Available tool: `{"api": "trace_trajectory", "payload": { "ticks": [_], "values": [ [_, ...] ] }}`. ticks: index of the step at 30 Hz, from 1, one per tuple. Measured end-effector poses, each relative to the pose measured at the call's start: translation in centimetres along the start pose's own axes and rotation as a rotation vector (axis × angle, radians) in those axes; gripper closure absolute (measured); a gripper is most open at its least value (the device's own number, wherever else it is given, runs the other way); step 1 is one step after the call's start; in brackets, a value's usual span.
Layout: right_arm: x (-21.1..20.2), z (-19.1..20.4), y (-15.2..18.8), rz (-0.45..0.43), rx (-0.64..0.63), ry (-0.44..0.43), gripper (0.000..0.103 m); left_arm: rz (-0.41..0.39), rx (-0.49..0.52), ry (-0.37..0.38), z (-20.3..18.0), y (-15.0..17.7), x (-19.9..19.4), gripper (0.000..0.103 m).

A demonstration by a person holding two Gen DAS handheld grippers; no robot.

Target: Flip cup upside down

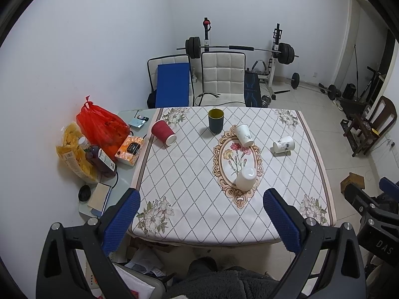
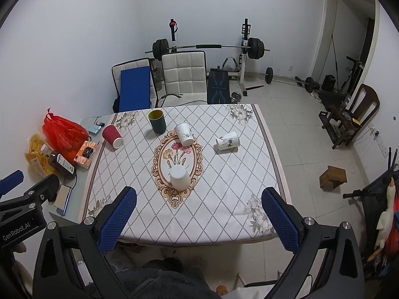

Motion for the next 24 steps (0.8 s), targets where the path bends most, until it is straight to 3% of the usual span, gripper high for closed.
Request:
{"api": "trace_trajectory", "payload": {
  "ticks": [24],
  "values": [
    [0.09,-0.22,-0.08,0.005,0.003,-0.011,0.001,0.006,0.001,0.002,0.04,0.14,-0.35,0.002]
  ]
}}
Point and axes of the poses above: each gripper's, at about its wrist camera, not at the fingertips, and x roughly the way its jaws point, z to its left, y to its underside, the point moved 4 cm from there along x, roughly the way its jaws point, and after that the axes turned 2 degrees about -y, right-handed, at the moved point
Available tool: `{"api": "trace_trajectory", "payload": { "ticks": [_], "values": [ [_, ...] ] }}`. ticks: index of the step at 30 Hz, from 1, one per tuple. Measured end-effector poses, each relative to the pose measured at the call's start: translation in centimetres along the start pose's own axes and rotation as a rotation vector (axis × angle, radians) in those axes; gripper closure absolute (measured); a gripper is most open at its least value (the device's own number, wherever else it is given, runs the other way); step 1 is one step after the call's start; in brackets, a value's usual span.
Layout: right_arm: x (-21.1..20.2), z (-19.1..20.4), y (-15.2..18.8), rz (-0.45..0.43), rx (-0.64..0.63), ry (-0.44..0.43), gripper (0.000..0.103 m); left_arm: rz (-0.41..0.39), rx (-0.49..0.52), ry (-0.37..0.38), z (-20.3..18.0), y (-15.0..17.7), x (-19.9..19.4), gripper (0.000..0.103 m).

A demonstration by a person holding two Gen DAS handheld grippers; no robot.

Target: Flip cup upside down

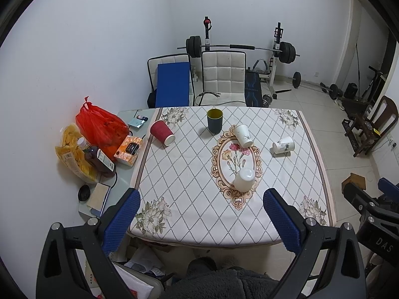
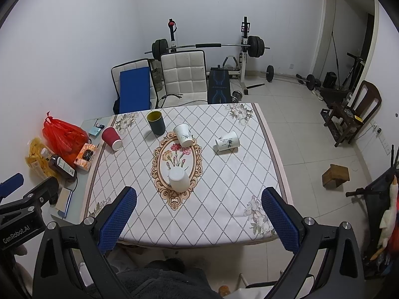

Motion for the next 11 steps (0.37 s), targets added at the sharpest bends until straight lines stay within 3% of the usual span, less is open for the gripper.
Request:
{"api": "trace_trajectory", "payload": {
  "ticks": [11],
  "values": [
    [0.15,-0.2,-0.42,0.004,0.004,-0.004,0.001,0.0,0.003,0.005,0.06,0.05,-0.43,0.002]
  ]
}}
Point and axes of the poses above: each gripper's, at about its wrist camera, not at the fingertips, and x roughly the way its jaws point, z to its left, y to its underside, the point moved 4 cm from there along x, roughly the way its jaws point, and after that the axes turned 2 degrees about -y, right-handed, at the moved point
